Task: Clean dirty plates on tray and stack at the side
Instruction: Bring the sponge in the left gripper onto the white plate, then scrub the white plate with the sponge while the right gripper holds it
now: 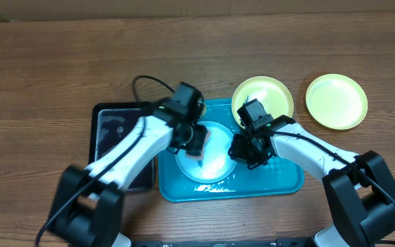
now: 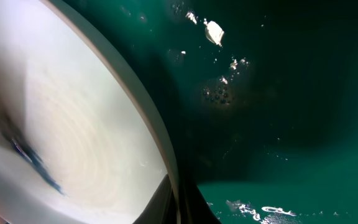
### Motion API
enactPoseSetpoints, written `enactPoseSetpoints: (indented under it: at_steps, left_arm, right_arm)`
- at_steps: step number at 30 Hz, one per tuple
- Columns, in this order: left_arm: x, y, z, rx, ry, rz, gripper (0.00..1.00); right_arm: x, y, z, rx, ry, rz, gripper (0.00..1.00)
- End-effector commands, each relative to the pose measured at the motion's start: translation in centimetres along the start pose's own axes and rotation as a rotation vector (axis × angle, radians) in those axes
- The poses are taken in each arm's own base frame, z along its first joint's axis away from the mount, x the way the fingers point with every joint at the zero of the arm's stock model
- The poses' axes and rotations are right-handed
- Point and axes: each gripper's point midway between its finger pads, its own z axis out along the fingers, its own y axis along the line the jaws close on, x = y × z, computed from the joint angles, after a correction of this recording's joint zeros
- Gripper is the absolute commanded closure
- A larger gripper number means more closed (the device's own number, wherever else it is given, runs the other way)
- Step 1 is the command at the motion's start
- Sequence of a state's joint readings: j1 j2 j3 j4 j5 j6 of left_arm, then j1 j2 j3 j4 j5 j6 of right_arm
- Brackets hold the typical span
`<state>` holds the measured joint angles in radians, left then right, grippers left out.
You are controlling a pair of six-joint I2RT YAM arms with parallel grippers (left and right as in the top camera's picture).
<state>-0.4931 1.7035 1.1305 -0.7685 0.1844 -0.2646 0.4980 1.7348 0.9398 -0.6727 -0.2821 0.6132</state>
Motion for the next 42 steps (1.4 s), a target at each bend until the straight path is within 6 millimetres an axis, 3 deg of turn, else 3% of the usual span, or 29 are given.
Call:
enactPoseSetpoints:
  at_steps: [1,5,8,11,18,24,27,32,42]
  left_arm:
    - [1.0,2.3,3.1,-0.156,0.062,-0.129,0.96]
    - [2.3,4.0,5.2,-0.238,0.129,-0.187,0.96]
    - [3.4,3.7,6.6,-0.21,0.191,-0.163,0.96]
    - [4.2,1.5,7.7,-0.091,0.246,-0.074,0.96]
    - [4.9,-4.7,8.0,0.161,0.262,0.147,0.96]
    - [6.1,-6.9,7.6,0.275,0.288,0.273,0.96]
    - [6.2,-7.1,7.5,0.291,0.292,0.288,0.96]
    - [6.8,-5.8,7.5,0.235,0.322,0.273,0.96]
    - [8.2,3.2,6.2,-0.195,0.415,0.04,0.96]
  right_arm:
    - [-0.1,0.0,0.5,0.011,0.005,-0.012,0.96]
    - [-0.2,0.1,0.5,0.009,0.004,-0.012,0.96]
    - [-0.2,0.2,0.5,0.005,0.004,-0.013,0.96]
    - [-0.2,0.2,0.5,0.005,0.004,-0.013,0.96]
    - [-0.2,0.2,0.6,0.001,0.004,-0.013,0.96]
    - [-0.2,0.2,0.6,0.001,0.004,-0.013,0.96]
    - [-0.2,0.2,0.5,0.001,0.004,-0.013,0.96]
    - [-0.2,0.2,0.6,0.001,0.004,-0.013,0.96]
    - [-0.2,0.2,0.6,0.003,0.005,-0.012,0.96]
